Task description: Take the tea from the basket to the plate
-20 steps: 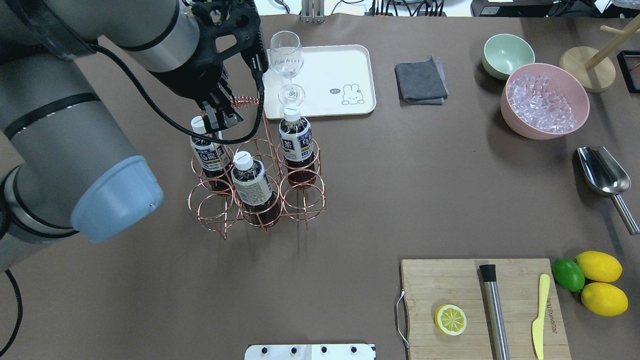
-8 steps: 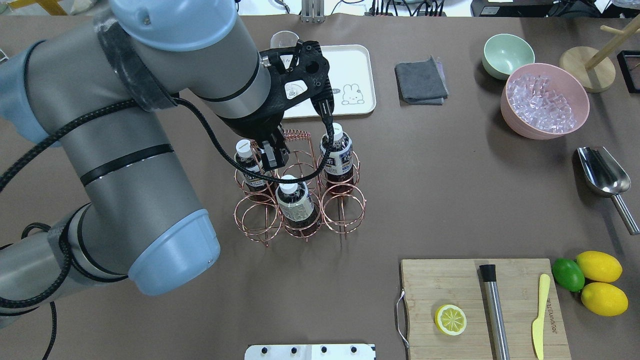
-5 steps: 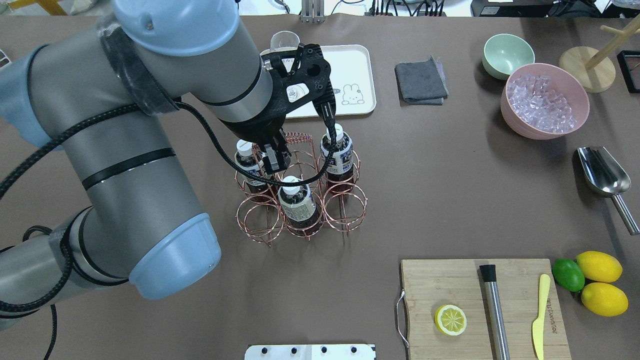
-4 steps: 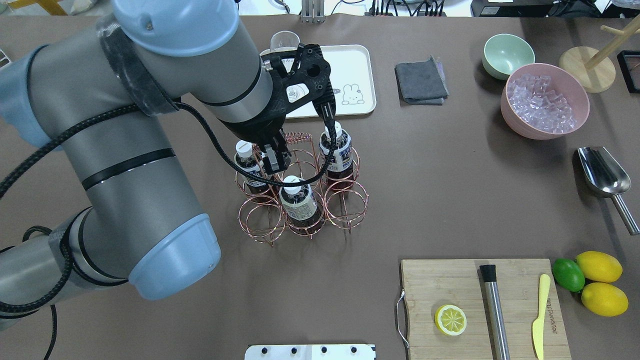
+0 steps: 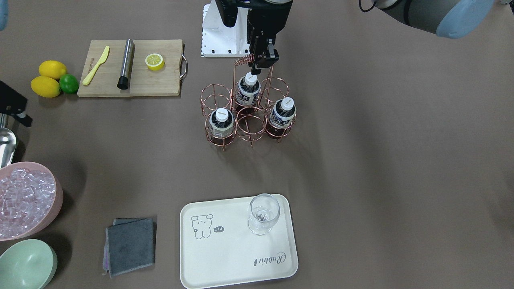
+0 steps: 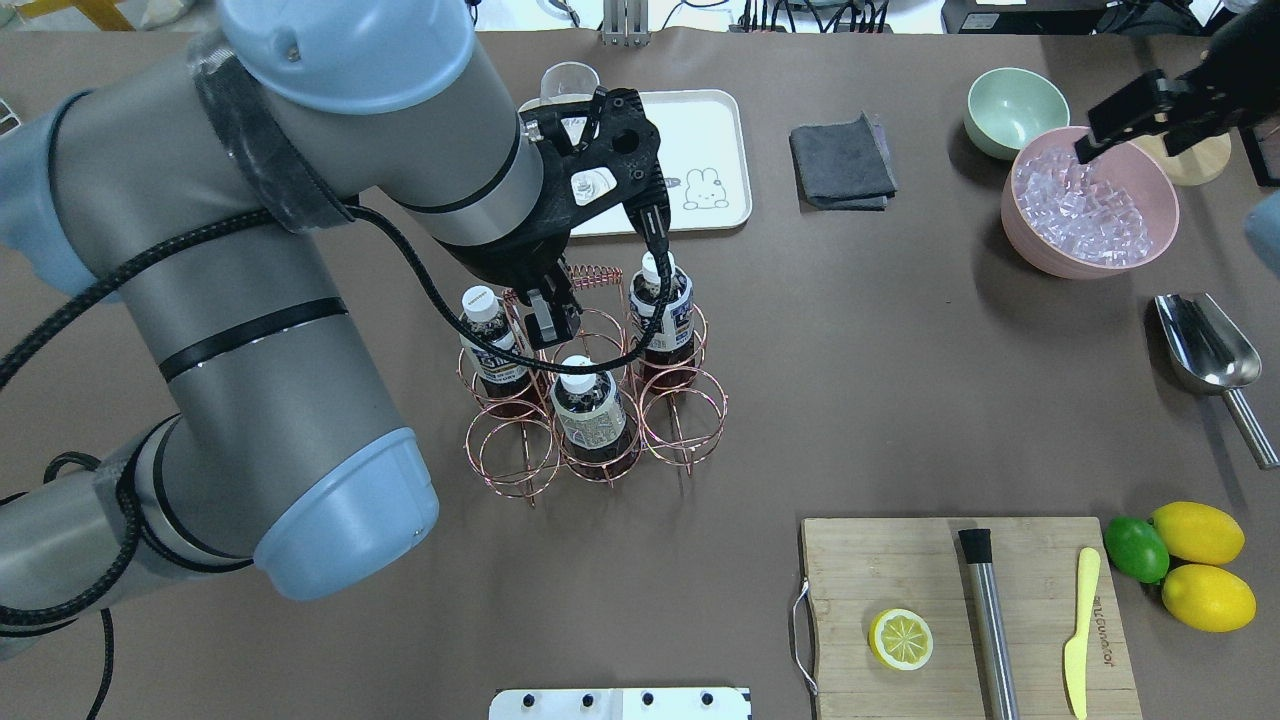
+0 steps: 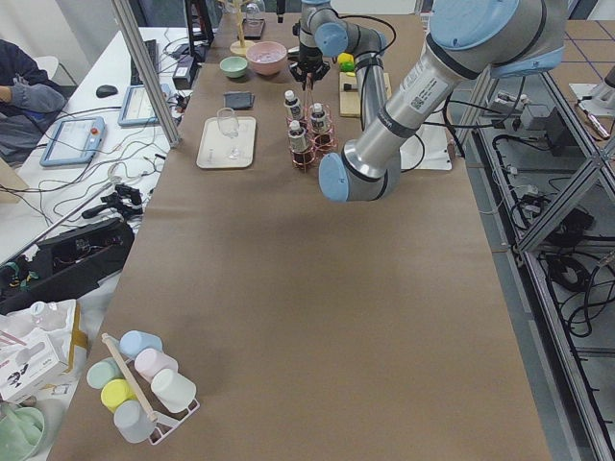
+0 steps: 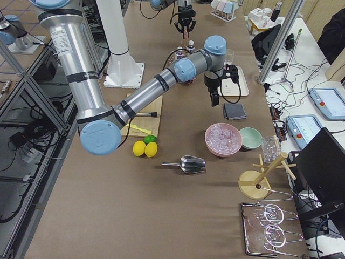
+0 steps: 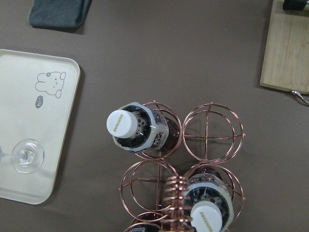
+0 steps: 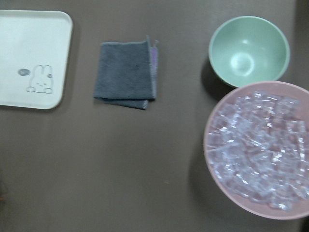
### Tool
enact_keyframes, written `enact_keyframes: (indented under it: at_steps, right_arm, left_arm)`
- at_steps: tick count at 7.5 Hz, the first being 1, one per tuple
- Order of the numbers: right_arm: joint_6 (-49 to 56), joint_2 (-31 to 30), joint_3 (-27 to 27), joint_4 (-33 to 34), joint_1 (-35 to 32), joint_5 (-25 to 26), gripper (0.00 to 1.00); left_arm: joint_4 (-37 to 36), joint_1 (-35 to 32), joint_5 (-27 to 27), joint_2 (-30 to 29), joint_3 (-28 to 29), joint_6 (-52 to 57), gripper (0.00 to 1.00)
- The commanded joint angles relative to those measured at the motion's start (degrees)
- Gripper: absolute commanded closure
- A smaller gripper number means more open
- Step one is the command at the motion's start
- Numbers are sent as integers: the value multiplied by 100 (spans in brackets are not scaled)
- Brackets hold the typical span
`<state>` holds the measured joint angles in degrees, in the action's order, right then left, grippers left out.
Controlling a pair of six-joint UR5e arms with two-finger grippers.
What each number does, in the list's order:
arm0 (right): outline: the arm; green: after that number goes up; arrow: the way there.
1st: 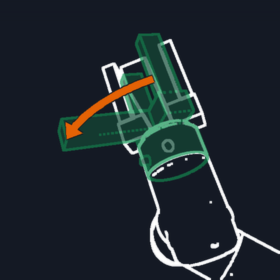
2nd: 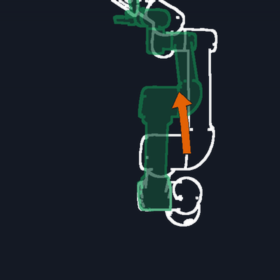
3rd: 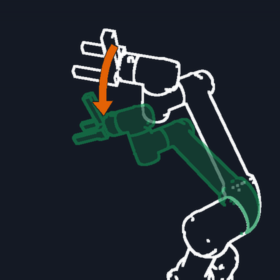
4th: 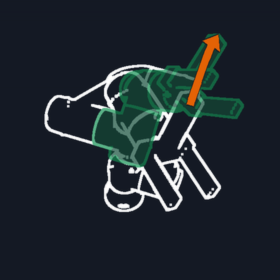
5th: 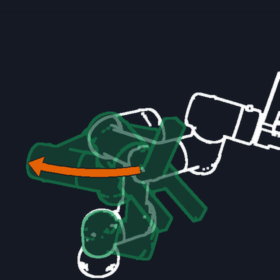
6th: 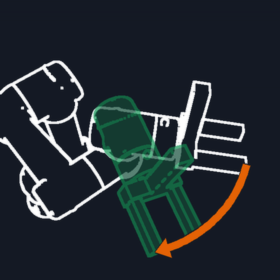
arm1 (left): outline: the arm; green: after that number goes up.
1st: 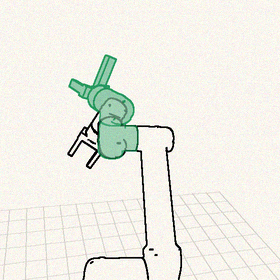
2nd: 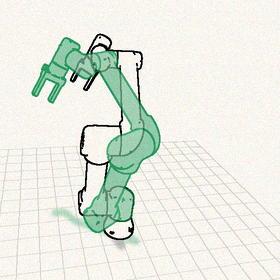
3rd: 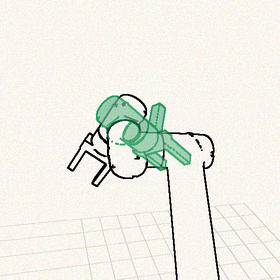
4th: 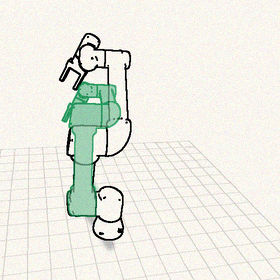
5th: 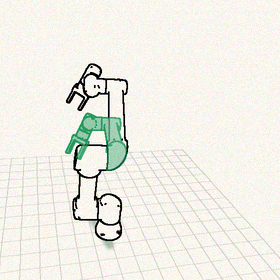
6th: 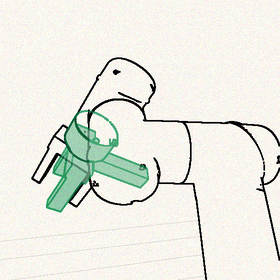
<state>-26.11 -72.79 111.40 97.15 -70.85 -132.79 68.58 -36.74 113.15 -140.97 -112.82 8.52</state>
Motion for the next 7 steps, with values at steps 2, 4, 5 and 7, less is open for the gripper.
enact_keyframes:
  at_steps: [2,4,5,7]
  right_arm:
    - [-1265,282,-773,-3094,896,278,0]
    - [-1431,457,-1749,-5056,1099,682,0]
    - [-1884,772,-1997,-5718,1230,989,0]
    - [-2433,1090,-2034,-6512,1529,1841,0]
  left_arm:
    - [-2,-9,-3,0,-12,0,100]
    - [-2,-9,5,0,-12,0,100]
    - [-2,-9,5,8,-12,0,100]
    - [7,-9,5,0,-12,0,100]
